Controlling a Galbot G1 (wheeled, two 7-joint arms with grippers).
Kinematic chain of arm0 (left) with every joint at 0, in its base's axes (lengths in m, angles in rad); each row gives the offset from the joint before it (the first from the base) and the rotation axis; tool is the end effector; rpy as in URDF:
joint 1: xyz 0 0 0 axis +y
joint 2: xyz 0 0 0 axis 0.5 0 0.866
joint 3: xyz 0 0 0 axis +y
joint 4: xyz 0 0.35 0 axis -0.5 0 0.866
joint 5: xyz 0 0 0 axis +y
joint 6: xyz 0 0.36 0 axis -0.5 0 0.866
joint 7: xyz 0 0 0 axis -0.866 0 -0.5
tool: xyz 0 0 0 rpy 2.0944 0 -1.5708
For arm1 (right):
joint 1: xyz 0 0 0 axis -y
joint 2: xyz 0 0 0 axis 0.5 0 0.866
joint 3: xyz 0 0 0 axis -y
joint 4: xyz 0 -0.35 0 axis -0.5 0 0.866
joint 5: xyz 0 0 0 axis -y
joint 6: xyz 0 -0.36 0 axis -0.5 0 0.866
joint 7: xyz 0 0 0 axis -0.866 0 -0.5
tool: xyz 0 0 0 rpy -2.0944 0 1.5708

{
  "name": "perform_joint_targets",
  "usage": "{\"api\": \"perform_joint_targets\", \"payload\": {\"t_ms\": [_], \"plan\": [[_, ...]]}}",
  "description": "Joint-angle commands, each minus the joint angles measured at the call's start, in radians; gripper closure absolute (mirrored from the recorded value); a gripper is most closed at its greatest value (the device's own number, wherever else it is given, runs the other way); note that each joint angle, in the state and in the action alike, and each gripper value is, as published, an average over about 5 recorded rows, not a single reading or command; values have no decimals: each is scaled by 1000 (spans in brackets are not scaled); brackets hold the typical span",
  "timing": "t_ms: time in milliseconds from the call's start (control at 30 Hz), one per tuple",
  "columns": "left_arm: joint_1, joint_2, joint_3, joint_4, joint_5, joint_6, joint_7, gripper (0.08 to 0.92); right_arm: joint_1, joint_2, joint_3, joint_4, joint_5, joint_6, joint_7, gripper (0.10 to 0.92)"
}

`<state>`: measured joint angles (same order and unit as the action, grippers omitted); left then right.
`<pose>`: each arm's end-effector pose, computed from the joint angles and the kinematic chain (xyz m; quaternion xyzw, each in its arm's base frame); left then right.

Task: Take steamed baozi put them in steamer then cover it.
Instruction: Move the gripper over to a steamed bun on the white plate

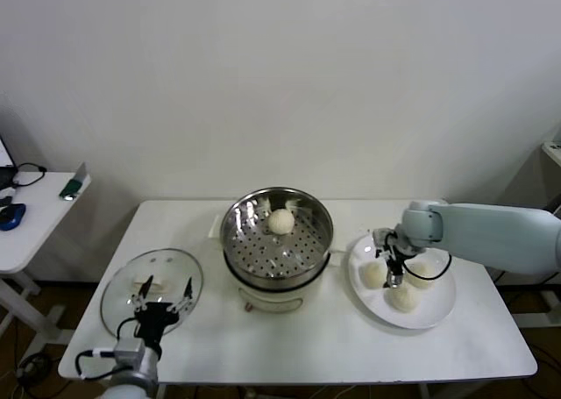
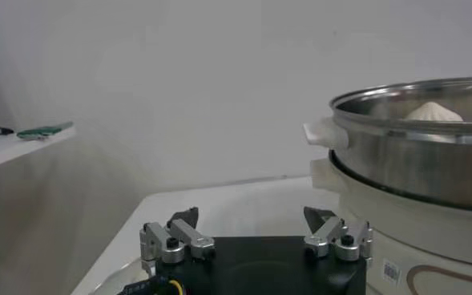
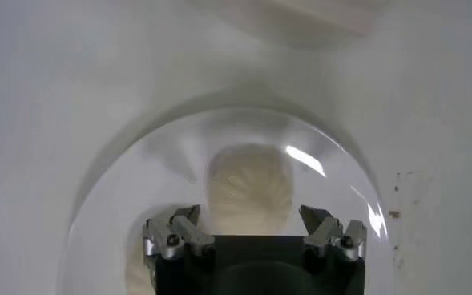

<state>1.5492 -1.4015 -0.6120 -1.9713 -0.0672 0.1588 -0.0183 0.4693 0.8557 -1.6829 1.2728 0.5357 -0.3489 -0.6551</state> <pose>0.1924 0.0642 -0.3357 0.0183 -0.9900 -0.0624 0.1250 0.5138 -0.0897 -0.2326 0.4681 -0.5541 0.5348 0.4334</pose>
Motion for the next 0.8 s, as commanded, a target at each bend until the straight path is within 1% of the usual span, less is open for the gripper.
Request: {"api": "perform_joint_targets", "payload": {"t_ms": [33,233,500,667,800], "plan": [[-2,2,1,5,1,2,1,177,-62,8,51,-49,-5,-6,0,203],[-5,1,4,2,1,6,2,177,-67,14,54,-59,17,-7,-12,210],[-3,-1,5,2,4,5,1,177,-67,21,61,-68,24,-2,-31,328],[-4,-2,2,-2,3,6,2,177,-42,16,53,-59,25,1,-49,371],[-6,-4,2,-4,4,7,1,177,45,1,2,-13,50,4,-70,402]]}}
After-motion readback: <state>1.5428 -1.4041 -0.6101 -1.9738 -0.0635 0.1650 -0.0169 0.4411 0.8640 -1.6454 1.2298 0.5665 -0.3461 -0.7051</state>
